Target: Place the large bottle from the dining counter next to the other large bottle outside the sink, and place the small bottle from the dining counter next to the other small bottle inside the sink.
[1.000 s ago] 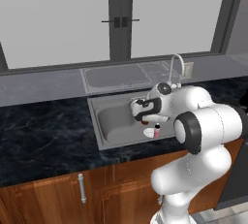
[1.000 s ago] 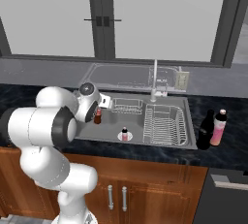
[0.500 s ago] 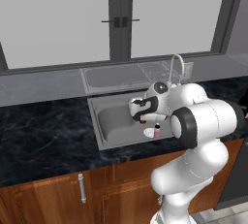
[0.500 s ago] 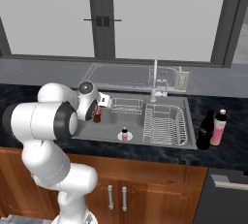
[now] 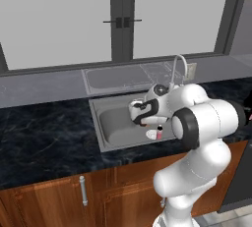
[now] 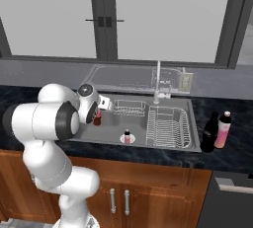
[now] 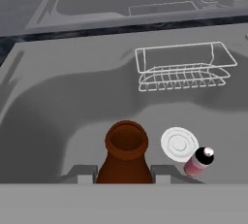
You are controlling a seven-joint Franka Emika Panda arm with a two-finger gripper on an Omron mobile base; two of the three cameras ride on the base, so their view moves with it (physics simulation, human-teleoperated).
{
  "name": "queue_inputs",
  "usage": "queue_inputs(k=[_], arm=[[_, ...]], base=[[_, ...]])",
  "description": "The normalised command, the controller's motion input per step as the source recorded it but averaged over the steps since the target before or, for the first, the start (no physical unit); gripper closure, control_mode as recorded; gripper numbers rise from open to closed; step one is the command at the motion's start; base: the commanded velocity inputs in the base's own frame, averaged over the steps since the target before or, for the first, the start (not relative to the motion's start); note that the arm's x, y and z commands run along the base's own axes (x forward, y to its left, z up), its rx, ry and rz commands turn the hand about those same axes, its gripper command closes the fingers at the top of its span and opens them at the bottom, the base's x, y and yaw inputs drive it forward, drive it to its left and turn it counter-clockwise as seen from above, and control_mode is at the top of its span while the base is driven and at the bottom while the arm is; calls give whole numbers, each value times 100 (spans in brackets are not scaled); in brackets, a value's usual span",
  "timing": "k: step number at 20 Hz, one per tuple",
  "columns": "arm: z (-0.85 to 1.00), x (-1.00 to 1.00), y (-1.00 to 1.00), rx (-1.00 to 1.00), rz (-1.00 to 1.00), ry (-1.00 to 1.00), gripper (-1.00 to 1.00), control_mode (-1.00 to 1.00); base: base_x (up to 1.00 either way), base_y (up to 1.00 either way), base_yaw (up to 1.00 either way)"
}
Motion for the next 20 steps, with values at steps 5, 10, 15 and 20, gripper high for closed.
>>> queue_inputs(k=[5,10,15,20], arm=[[-14,0,0,0,0,0,100,-100],[-22,0,0,0,0,0,100,-100],[-23,0,0,0,0,0,100,-100],[-17,0,0,0,0,0,100,-100]], base=[[0,0,0],[0,0,0],[0,0,0],[0,0,0]])
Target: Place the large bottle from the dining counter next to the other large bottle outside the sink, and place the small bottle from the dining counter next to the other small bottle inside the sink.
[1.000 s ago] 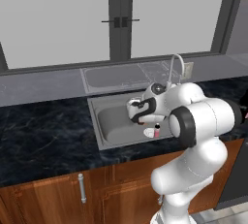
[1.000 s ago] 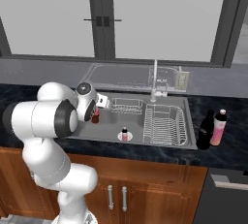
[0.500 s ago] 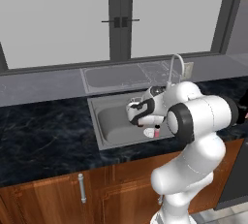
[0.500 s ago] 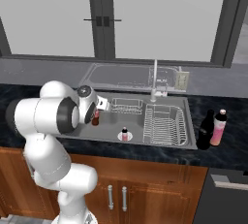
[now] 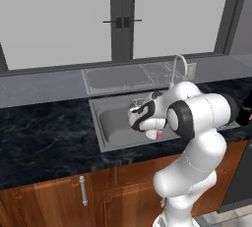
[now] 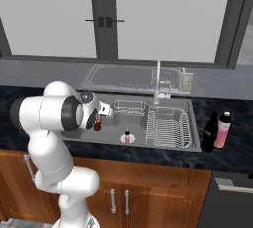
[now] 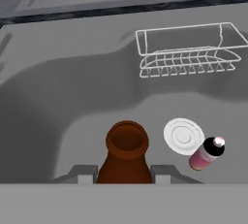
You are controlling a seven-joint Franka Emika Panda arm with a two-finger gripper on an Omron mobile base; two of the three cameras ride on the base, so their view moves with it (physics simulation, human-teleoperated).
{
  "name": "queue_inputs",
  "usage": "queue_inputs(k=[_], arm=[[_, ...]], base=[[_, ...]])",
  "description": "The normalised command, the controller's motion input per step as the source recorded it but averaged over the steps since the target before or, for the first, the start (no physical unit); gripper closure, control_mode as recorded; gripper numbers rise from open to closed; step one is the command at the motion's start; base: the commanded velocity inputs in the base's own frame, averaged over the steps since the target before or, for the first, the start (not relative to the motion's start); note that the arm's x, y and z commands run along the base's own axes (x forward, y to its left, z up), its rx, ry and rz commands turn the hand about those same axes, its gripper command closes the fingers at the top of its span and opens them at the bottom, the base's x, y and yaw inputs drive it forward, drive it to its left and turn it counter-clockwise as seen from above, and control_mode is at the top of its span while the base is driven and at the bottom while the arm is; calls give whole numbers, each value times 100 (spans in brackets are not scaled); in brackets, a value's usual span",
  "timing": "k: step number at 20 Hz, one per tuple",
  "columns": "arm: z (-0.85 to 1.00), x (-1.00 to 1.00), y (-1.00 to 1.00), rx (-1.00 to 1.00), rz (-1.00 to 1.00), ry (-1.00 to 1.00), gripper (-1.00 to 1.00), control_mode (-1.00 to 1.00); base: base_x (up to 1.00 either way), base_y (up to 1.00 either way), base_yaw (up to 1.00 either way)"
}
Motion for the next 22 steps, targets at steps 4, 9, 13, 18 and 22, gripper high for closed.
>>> queue_inputs(k=[4,9,13,18,22], arm=[[-17,0,0,0,0,-1,100,-100],[-14,0,0,0,0,-3,100,-100],[-19,0,0,0,0,-3,100,-100],[-19,0,0,0,0,-2,100,-100],[-20,0,0,0,0,-1,100,-100]], base=[[0,0,0],[0,0,0],[0,0,0],[0,0,0],[0,0,0]])
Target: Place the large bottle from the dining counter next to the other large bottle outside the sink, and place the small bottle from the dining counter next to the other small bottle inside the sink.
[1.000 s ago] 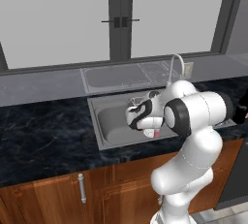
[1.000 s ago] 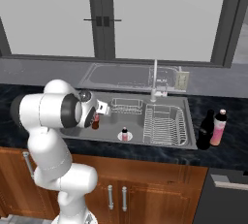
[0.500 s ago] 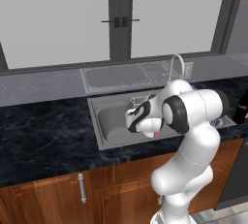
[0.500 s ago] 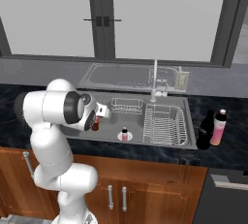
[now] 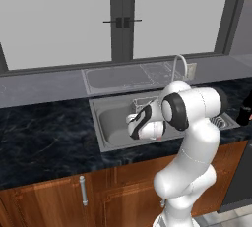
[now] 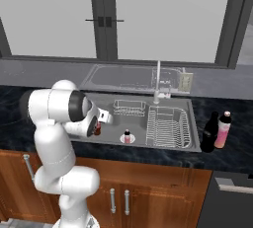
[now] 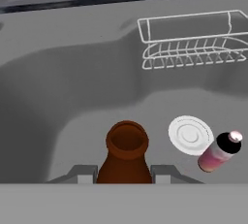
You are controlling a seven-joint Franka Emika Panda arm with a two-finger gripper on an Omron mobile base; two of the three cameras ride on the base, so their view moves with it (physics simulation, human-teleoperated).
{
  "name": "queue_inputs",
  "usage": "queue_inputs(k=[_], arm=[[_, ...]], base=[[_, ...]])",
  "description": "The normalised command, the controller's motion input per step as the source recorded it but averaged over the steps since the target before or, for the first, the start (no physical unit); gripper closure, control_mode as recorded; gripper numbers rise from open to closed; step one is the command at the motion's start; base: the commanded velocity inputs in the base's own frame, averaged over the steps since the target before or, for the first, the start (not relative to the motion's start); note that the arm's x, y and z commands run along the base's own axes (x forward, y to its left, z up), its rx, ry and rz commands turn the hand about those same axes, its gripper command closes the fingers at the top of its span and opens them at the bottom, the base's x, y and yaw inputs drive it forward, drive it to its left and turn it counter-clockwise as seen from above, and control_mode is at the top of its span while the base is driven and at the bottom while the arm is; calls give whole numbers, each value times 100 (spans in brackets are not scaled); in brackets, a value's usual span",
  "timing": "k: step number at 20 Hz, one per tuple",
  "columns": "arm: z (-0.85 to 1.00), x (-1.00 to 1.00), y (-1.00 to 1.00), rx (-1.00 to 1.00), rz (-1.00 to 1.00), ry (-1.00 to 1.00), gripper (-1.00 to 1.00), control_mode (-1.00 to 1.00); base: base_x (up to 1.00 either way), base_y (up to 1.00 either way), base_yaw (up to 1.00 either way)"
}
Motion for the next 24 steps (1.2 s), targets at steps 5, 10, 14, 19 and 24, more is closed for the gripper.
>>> queue_inputs(k=[5,10,14,19,24], arm=[[-17,0,0,0,0,-1,100,-100],[-12,0,0,0,0,-2,100,-100],[-3,0,0,0,0,-3,100,-100],[0,0,0,0,0,-6,100,-100],[0,11,0,0,-3,-9,100,-100]], base=[[0,0,0],[0,0,0],[0,0,0],[0,0,0],[0,0,0]])
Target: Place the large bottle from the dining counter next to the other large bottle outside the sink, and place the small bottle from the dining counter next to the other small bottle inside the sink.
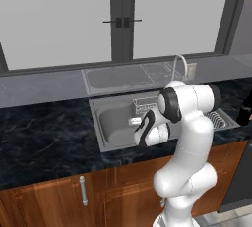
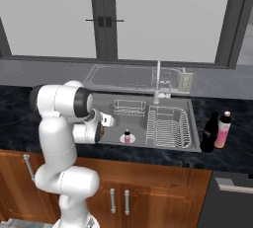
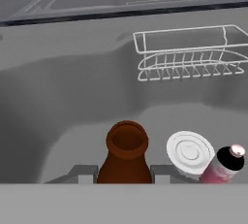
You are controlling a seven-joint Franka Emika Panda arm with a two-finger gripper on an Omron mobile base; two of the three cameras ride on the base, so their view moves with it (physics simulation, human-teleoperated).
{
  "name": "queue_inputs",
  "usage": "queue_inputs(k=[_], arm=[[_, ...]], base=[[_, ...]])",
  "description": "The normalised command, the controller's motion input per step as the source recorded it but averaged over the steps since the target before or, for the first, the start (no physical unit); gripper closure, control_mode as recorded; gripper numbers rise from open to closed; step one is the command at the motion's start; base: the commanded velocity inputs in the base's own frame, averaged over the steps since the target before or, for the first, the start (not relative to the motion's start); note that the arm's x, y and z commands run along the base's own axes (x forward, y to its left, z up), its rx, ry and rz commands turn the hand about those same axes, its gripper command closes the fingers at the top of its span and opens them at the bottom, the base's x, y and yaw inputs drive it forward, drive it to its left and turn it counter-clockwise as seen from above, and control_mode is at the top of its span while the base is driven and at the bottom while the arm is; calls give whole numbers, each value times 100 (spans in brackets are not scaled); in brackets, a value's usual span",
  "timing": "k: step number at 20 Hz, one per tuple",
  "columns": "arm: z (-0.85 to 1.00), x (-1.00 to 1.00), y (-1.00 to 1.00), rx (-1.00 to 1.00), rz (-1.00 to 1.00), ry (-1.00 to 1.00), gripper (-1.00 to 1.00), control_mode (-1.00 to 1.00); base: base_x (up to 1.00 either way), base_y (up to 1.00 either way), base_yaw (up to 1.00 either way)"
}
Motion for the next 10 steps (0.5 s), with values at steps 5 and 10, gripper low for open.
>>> queue_inputs(k=[5,10], arm=[[0,30,0,0,-5,-3,100,-100],[-1,32,5,0,-1,0,100,-100]], base=[[0,0,0],[0,0,0]])
